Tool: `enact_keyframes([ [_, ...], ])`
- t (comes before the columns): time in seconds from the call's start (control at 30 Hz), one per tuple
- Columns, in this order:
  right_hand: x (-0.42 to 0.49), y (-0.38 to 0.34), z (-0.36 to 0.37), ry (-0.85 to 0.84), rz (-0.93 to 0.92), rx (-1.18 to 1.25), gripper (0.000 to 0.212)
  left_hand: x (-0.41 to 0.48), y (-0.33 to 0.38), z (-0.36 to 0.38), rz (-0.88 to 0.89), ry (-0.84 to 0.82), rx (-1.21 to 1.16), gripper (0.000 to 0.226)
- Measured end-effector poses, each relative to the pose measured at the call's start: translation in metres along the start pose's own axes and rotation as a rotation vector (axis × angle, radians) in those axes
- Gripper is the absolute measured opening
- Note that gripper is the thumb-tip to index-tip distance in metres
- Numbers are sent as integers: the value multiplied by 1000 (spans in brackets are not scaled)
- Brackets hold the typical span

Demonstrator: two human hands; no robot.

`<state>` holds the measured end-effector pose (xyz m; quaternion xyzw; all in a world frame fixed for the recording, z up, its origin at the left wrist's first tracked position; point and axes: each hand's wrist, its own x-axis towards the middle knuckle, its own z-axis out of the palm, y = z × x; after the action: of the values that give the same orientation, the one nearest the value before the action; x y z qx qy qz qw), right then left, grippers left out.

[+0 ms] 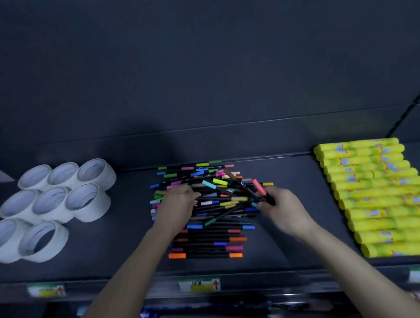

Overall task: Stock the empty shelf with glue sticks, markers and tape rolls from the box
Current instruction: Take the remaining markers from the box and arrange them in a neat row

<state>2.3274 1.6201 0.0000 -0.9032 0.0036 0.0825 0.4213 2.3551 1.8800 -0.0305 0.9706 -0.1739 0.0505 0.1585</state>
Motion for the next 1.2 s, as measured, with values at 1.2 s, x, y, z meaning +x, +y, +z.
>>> enact_keyframes([
  [1.2,34,-18,85,372,251,-215,85,-34,-50,12,-679,192,-823,63],
])
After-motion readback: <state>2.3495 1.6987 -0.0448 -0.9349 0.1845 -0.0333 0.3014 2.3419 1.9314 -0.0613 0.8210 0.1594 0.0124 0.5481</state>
